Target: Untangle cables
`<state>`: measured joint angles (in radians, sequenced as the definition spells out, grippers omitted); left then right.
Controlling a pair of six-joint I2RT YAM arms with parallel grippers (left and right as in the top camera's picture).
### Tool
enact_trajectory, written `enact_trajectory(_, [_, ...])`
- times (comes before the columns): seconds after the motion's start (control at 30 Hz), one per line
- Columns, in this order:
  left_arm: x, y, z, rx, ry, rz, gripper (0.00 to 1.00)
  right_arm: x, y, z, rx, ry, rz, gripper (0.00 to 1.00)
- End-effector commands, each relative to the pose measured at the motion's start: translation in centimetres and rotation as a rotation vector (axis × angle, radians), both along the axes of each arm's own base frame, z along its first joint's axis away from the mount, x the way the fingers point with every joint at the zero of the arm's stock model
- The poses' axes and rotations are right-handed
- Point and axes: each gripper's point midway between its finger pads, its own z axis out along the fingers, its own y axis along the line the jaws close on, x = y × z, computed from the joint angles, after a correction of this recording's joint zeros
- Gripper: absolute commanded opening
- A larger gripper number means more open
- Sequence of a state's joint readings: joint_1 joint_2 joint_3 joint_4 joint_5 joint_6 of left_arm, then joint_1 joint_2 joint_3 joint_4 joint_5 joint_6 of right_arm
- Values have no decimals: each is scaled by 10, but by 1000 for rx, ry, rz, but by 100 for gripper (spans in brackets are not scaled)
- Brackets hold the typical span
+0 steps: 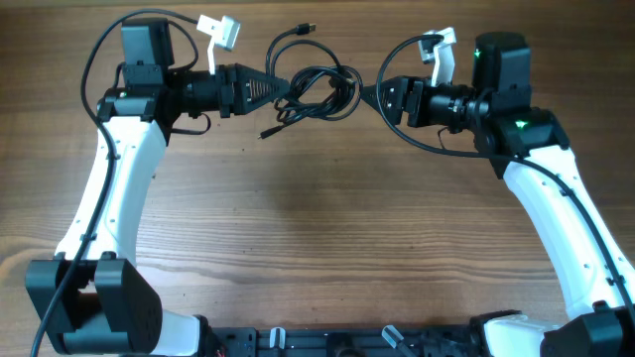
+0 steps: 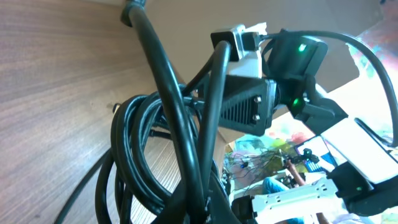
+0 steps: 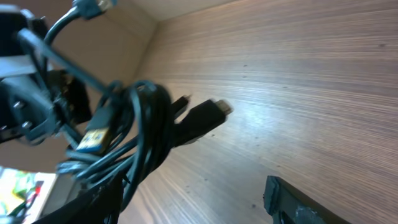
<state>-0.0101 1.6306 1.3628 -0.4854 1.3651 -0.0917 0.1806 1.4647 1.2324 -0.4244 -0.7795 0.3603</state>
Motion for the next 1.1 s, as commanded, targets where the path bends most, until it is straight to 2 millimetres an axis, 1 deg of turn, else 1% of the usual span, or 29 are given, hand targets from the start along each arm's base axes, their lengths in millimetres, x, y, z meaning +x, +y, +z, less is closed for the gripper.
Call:
enact_trajectory(0.0, [-5,-1,24,-55,34,-27,4,-8,11,15,53,-28,86,74])
enact_trajectory(0.07, [-3,-1,27,-61,47,-23,4,-11,12,17,64,-26,99,74])
enact_trajectory(0.17, [-2,-4,28,-63,46,-26,4,-12,17,19,72,-34,113,70])
enact_trajectory(0.33, [-9,-17,28,-62,48,-63,4,6,22,10,74,31,6,57])
enact_trajectory(0.43, [-14,-26,29,-62,44,-87,4,14,31,0,78,53,-4,49])
enact_trajectory(0.6, [-15,-28,29,-63,41,-97,4,33,25,-29,37,129,-113,24])
enact_trajectory(0.67, [-15,-28,29,-63,41,-96,4,36,24,-28,35,113,-120,14])
enact_trajectory(0.7, [-15,-28,29,-63,40,-96,4,37,24,-26,37,104,-119,4])
enact_trajectory(0.73, [-14,-27,29,-60,40,-91,4,38,24,-25,36,94,-118,4])
enact_trajectory(0.83, [-6,-24,24,-34,38,-42,4,39,12,-16,37,48,-104,4])
enact_trajectory(0.97, [15,-13,12,33,40,80,4,35,-4,-7,28,20,-104,4])
enact_trajectory(1.07, [23,-10,1,80,65,143,4,26,-5,-2,-6,-39,-50,4])
